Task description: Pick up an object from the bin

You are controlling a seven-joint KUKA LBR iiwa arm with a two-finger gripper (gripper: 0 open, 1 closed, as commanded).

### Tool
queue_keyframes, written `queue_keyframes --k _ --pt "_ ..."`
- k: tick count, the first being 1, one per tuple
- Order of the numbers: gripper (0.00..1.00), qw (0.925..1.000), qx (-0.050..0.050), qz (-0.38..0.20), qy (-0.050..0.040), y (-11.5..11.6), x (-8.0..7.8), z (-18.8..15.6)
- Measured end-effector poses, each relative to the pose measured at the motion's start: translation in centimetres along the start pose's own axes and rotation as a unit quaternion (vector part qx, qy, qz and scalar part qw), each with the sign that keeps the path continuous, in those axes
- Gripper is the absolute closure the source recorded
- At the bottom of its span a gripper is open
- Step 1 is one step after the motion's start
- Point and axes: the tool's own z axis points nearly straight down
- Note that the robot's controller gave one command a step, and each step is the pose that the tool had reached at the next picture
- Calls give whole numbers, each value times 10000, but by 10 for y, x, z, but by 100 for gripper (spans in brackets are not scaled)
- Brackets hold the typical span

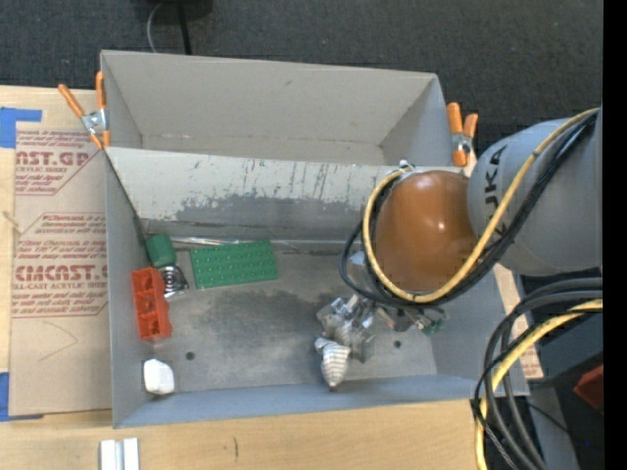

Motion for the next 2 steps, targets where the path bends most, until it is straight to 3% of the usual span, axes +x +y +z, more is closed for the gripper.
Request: queue_keyframes --k 2 --pt "100 10000 29 -1 -39 -1 -2 -24"
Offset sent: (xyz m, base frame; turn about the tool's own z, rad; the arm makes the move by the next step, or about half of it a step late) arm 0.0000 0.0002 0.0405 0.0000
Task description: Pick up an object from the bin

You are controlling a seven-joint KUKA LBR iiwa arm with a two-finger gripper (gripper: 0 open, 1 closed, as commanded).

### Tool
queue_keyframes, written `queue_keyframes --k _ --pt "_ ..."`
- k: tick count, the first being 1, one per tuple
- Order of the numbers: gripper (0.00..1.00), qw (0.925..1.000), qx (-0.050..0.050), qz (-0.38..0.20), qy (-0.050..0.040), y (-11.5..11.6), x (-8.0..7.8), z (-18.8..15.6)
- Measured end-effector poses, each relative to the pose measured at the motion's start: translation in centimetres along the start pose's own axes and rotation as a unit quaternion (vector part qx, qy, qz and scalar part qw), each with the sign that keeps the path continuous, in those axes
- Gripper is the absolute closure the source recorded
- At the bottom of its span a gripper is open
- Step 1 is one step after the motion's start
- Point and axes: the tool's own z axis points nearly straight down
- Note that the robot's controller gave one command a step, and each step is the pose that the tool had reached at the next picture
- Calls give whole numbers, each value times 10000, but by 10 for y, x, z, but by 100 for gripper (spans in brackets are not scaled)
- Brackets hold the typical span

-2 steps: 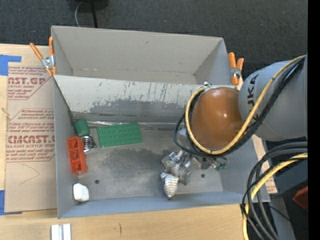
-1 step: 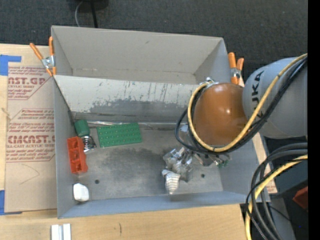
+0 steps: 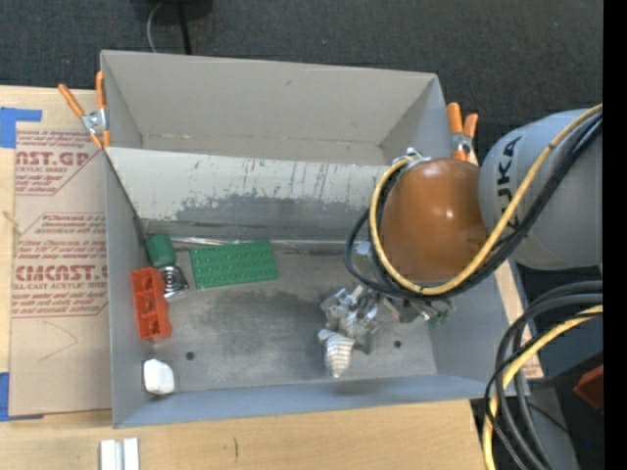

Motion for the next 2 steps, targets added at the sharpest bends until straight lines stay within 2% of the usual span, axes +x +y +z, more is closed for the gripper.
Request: queue_keyframes --k 2 --pt "100 10000 -14 1 15 1 0 -16"
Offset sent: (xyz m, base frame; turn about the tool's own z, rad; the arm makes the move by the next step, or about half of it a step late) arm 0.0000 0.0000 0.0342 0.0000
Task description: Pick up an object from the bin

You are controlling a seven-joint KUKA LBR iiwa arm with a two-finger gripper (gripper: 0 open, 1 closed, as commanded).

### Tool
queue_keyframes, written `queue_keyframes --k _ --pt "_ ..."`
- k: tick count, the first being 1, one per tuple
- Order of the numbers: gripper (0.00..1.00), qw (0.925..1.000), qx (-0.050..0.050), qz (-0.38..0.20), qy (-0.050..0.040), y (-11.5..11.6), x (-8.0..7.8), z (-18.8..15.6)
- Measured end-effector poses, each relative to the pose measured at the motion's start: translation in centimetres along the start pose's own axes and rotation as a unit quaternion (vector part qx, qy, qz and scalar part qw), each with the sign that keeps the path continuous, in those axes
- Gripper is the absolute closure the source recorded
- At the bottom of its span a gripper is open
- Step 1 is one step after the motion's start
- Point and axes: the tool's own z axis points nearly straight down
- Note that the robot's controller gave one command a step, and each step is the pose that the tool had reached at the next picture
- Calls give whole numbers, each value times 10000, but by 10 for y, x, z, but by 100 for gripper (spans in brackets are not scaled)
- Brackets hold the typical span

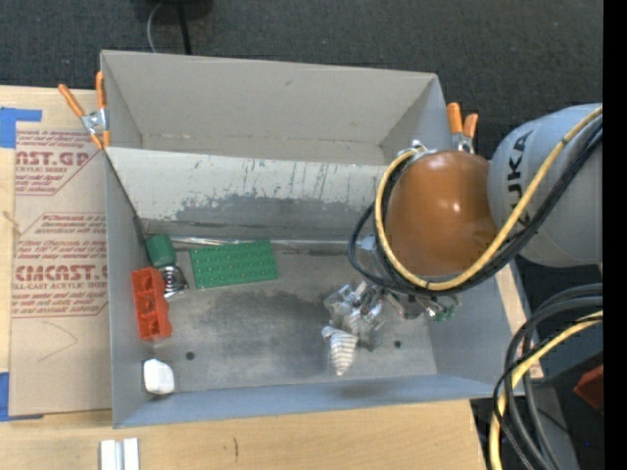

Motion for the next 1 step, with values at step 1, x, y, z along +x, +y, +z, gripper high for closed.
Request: queue_keyframes --k 1 --pt "100 10000 -12 0 17 1 0 -13"
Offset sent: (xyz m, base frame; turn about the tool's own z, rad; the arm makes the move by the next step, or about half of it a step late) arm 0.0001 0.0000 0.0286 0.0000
